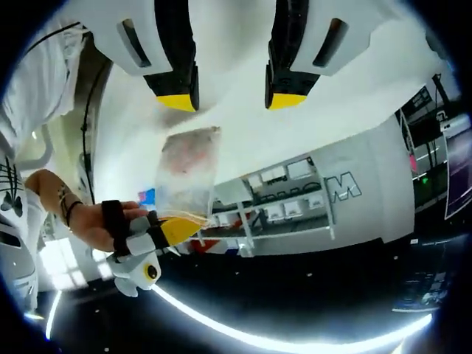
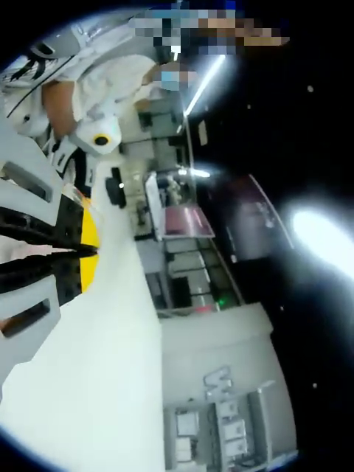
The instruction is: Open the resealable bag by pulling the two sides of the seal apart until the entire bag opening is separated and visibly accessible.
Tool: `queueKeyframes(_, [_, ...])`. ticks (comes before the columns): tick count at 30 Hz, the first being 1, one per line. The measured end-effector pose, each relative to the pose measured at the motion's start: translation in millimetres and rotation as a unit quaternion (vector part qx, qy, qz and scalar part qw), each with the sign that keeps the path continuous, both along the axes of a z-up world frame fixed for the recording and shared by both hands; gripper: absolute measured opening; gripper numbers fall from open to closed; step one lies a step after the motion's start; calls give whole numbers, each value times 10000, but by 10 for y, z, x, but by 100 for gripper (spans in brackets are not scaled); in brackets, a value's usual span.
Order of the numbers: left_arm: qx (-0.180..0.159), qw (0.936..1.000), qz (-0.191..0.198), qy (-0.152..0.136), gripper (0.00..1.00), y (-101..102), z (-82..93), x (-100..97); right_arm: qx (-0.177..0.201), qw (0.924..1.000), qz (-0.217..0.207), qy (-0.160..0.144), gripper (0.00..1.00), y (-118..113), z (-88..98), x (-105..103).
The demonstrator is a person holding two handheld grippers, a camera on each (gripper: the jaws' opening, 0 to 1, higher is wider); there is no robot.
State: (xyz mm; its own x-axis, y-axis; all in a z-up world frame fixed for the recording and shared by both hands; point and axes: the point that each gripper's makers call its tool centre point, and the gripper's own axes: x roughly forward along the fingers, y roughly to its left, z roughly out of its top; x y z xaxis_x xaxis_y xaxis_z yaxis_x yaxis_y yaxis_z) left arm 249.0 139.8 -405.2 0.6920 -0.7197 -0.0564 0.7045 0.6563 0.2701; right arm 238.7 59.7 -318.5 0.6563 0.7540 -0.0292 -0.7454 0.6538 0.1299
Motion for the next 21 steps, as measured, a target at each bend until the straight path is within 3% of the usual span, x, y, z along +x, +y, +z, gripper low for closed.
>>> queueKeyframes(9, [-97,9999,41,124,34,29,-46,26,-93,9999,-111,45,0,-22,-36,170])
queueKeyframes(21, [-110,9999,74,66,34,48,-39,27,-115,9994,-323,25,0,-111,-4,393])
